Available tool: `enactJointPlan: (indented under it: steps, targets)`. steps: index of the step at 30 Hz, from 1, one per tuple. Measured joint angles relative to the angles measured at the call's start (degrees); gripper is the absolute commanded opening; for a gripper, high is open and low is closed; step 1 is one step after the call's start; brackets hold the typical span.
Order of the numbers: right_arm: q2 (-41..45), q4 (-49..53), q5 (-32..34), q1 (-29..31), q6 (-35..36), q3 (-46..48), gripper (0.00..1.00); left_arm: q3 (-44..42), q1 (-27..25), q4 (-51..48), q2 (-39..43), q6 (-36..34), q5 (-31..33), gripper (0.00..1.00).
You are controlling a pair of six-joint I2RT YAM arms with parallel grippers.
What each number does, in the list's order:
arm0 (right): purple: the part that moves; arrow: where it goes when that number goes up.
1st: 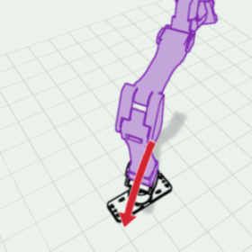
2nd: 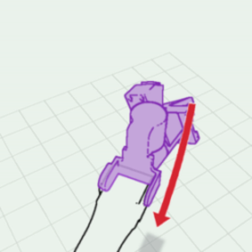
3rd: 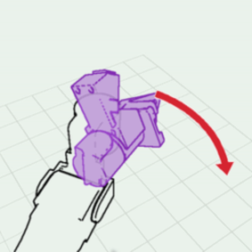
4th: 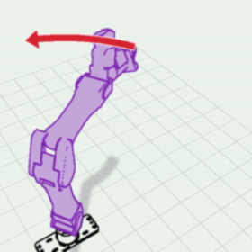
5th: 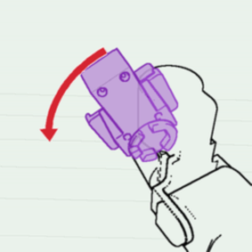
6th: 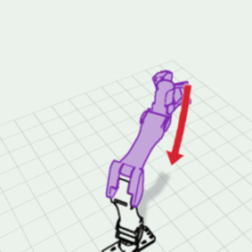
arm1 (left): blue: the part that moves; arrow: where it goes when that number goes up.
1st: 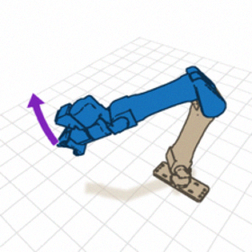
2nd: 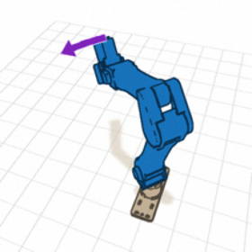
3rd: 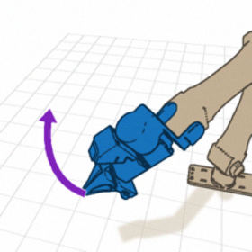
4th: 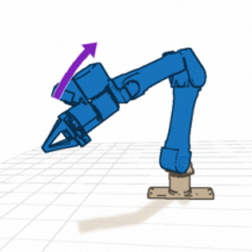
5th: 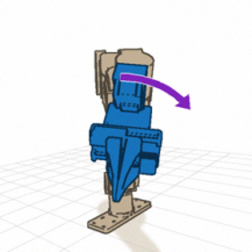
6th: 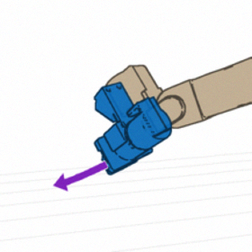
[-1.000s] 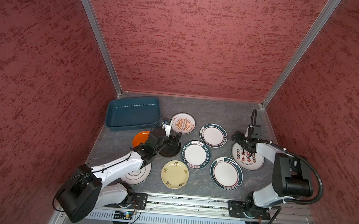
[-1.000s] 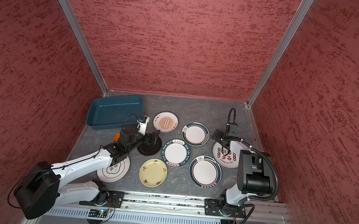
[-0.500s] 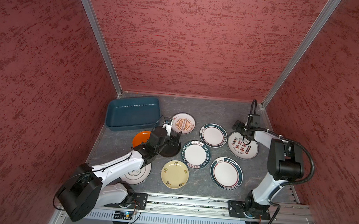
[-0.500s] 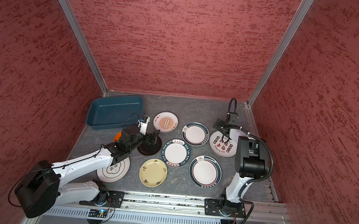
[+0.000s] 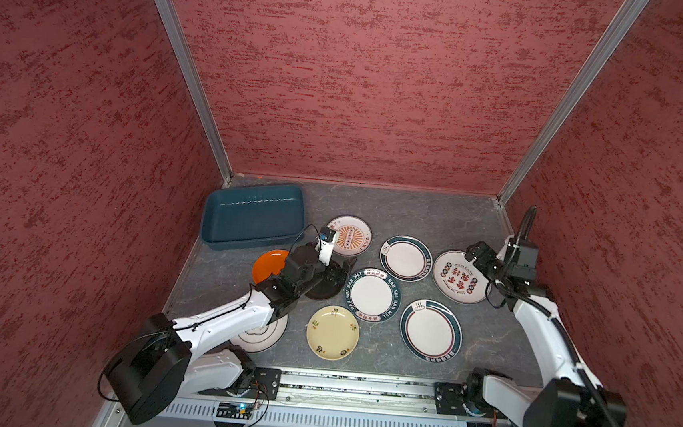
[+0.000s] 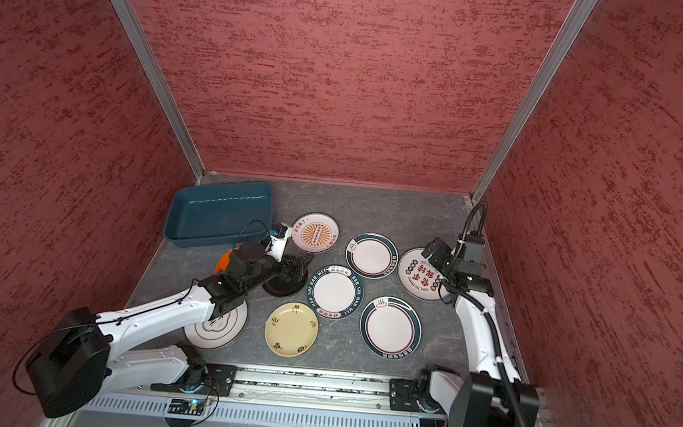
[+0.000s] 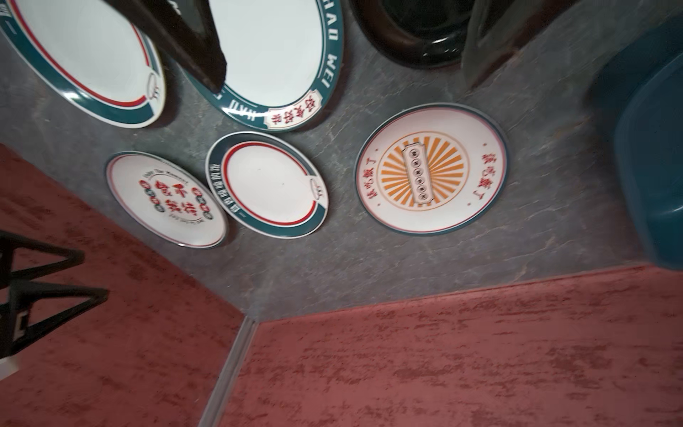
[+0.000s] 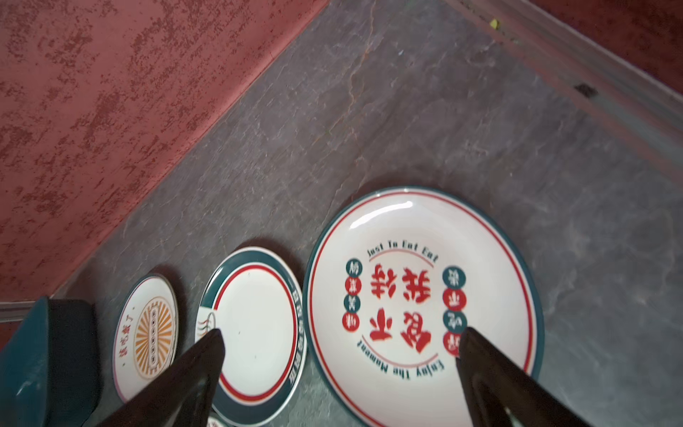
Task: Place the plates into the plastic bin on the countertop
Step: 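Grasp the plate rim with the right gripper and tilt it upright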
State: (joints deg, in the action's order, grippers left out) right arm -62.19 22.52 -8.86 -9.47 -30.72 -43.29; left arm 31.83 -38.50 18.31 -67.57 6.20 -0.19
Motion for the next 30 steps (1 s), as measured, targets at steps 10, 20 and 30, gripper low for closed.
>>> enactJointPlan:
  steps: [10, 20, 30]
  targets:
    - [5.1, 2.4, -7.4, -1.1, -6.4, 12.1, 0.96, -0.5, -1.8, 5.1, -1.8, 1.1, -10.1, 0.99]
    - [4.6, -3.7, -10.5, -2.5, -12.4, 22.7, 0.83, -0.5, -1.8, 5.7, -2.7, 1.9, -11.3, 0.99]
    - [4.8, -11.3, -9.6, -4.2, -16.7, 25.9, 0.73, -0.4, -2.1, 4.6, -2.6, 1.9, -9.6, 0.99]
